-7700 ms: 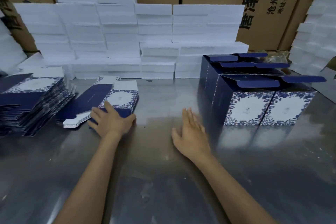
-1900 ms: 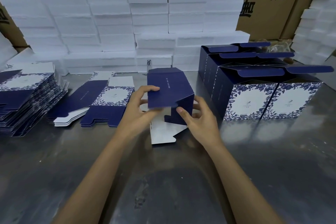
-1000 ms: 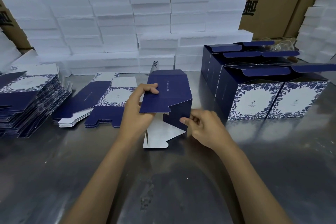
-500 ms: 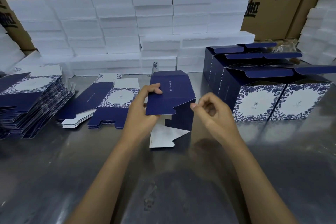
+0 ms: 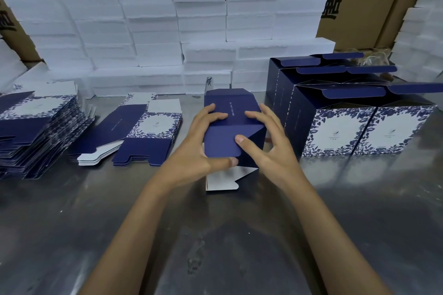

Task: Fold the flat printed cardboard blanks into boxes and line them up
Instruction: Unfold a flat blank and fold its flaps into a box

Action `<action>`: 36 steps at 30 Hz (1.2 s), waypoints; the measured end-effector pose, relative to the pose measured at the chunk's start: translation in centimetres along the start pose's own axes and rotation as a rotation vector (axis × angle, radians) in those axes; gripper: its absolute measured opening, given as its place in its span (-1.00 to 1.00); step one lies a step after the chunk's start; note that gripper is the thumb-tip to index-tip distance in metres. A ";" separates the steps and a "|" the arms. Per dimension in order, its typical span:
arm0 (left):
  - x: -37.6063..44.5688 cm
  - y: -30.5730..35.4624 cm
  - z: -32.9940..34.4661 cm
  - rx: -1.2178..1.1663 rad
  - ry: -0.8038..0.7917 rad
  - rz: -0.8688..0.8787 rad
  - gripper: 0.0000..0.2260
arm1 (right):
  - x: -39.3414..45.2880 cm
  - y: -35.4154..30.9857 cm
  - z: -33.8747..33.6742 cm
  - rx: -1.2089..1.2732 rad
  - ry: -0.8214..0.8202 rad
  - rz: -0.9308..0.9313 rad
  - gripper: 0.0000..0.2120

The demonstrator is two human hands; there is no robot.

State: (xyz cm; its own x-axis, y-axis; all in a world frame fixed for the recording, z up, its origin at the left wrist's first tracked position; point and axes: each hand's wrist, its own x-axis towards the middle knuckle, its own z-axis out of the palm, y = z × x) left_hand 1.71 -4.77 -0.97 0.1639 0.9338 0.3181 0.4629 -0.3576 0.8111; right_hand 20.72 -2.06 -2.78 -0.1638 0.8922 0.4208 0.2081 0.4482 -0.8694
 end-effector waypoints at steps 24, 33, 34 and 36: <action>0.1 0.9 3.1 -0.150 0.385 0.020 -0.83 | 0.0 -0.4 0.8 0.068 0.139 -0.055 -0.75; 0.2 0.7 2.2 -0.226 0.308 0.018 -0.82 | -0.1 -0.4 0.6 0.064 0.139 -0.050 -0.74; 0.2 0.6 2.2 -0.246 0.310 0.018 -0.82 | -0.1 -0.4 0.6 0.076 0.138 -0.047 -0.75; 0.2 0.6 2.5 -0.261 0.334 0.023 -0.84 | 0.0 -0.5 0.8 0.060 0.152 -0.036 -0.78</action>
State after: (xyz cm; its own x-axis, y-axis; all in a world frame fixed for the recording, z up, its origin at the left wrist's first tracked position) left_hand 4.20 -4.78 -1.69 -0.1396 0.8851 0.4440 0.2191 -0.4097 0.8855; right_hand 19.87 -2.35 -2.57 -0.0215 0.8760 0.4819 0.1460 0.4796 -0.8653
